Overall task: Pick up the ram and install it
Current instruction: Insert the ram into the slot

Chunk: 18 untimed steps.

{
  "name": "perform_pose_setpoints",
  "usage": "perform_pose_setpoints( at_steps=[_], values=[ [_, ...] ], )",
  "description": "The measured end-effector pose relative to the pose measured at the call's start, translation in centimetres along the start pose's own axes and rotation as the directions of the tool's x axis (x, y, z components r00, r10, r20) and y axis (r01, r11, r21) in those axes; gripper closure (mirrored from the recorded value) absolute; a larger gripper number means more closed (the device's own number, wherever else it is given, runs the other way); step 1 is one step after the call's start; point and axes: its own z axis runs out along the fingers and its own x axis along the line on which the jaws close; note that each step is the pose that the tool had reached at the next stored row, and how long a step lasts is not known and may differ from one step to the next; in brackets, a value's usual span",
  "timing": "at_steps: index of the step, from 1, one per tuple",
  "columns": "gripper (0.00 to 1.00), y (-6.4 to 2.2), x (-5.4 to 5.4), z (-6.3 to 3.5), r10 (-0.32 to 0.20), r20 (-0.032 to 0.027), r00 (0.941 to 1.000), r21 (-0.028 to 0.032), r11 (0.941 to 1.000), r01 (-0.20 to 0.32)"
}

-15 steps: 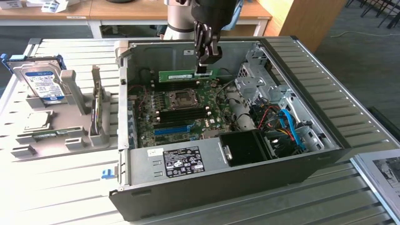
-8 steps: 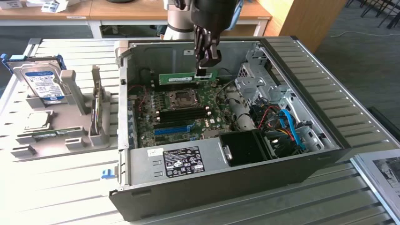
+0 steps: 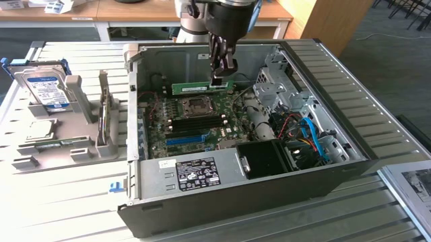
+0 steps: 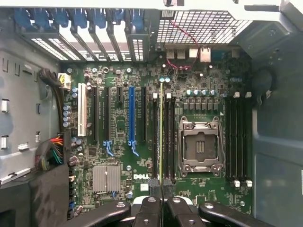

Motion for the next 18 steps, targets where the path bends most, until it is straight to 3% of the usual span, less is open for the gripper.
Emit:
perform_pose_setpoints(
  at_steps=[18],
  values=[
    [0.88, -0.08, 0.1, 2.37, 0.0, 0.0003, 1.0, 0.0097, 1.0, 0.0]
  ],
)
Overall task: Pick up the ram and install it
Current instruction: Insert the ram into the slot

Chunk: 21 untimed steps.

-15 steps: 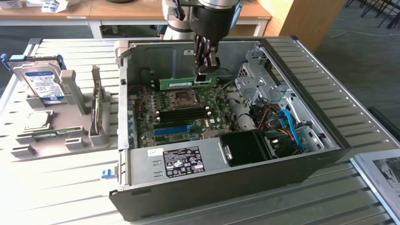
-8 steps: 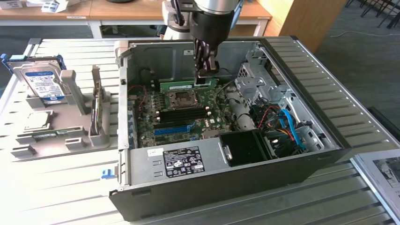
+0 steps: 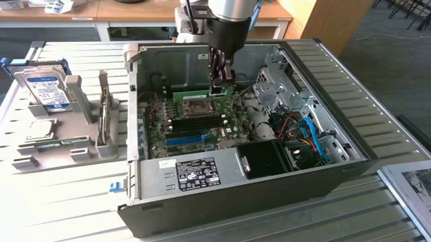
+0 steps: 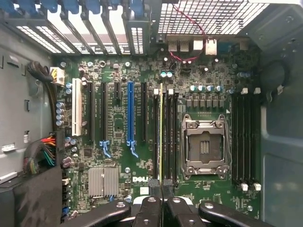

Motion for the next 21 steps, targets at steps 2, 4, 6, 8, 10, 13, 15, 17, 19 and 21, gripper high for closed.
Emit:
perform_pose_setpoints(
  at_steps=[2, 4, 6, 8, 10, 13, 15, 17, 19, 21],
  values=[
    [0.88, 0.0, 0.0, 0.25, 0.0, 0.0001, 1.0, 0.0011, 1.0, 0.0],
    [0.88, -0.01, 0.0, 0.52, 0.0, 0.0001, 1.0, 0.0022, 1.0, 0.0],
    [0.88, -0.02, 0.0, 0.76, 0.0, 0.0, 1.0, 0.0031, 1.0, 0.0],
    [0.88, -0.02, 0.0, 1.01, 0.0, 0.0001, 1.0, 0.0039, 1.0, 0.0],
    [0.88, -0.02, 0.0, 1.25, 0.0, 0.0, 1.0, 0.0047, 1.0, 0.0],
    [0.88, -0.03, 0.0, 1.59, 0.0, 0.0002, 1.0, 0.006, 1.0, 0.0],
    [0.88, -0.04, 0.0, 1.82, 0.0, 0.0002, 1.0, 0.0068, 1.0, 0.0],
    [0.88, -0.04, 0.1, 2.05, 0.0, 0.0001, 1.0, 0.0076, 1.0, 0.0],
    [0.88, -0.05, 0.1, 2.28, 0.0, 0.0002, 1.0, 0.0086, 1.0, 0.0],
    [0.88, -0.05, 0.1, 2.51, 0.0, 0.0003, 1.0, 0.0096, 1.0, 0.0]
  ],
)
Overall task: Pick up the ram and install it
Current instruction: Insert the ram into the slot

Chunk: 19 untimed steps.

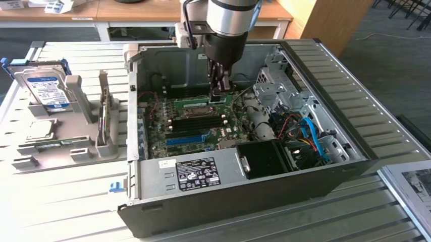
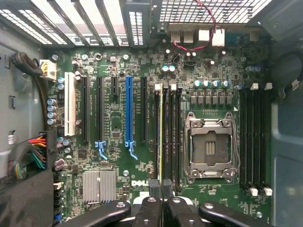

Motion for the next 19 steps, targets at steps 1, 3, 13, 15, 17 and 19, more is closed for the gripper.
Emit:
perform_pose_setpoints(
  at_steps=[1, 3, 13, 15, 17, 19],
  values=[
    [0.88, 0.0, 0.0, 0.12, 0.0, 0.0, 1.0, 0.0007, 1.0, 0.0],
    [0.88, -0.01, 0.0, 0.35, 0.0, 0.0001, 1.0, 0.0016, 1.0, 0.0],
    [0.88, -0.02, 0.0, 1.53, 0.0, 0.0001, 1.0, 0.005, 1.0, 0.0],
    [0.88, -0.02, 0.0, 1.8, 0.0, 0.0002, 1.0, 0.0063, 1.0, 0.0],
    [0.88, -0.02, 0.1, 2.05, 0.0, 0.0002, 1.0, 0.0076, 1.0, 0.0],
    [0.88, -0.01, 0.1, 2.32, 0.0, 0.0002, 1.0, 0.0091, 1.0, 0.0]
  ],
)
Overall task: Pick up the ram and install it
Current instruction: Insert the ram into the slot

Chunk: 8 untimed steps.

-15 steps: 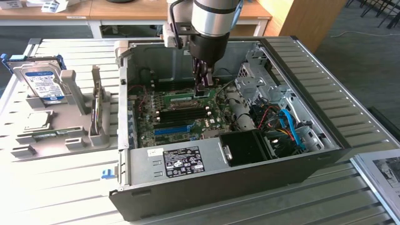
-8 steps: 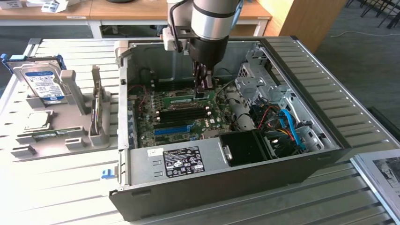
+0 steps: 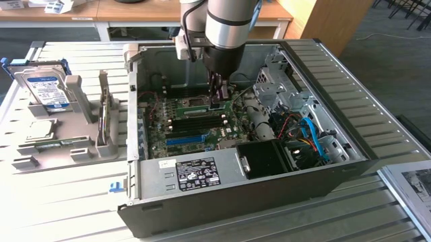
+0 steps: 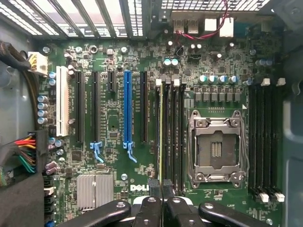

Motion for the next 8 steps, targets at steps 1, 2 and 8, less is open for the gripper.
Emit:
perform_pose_setpoints(
  at_steps=[1, 2, 8],
  values=[
    [0.88, 0.0, 0.0, 0.13, 0.0, 0.0001, 1.0, 0.0008, 1.0, 0.0],
    [0.88, 0.01, 0.01, 0.27, 0.0, 0.0, 1.0, 0.0015, 1.0, 0.0],
    [0.88, 0.04, 0.03, 1.07, 0.0, 0.0002, 1.0, 0.0062, 1.0, 0.0]
  ],
)
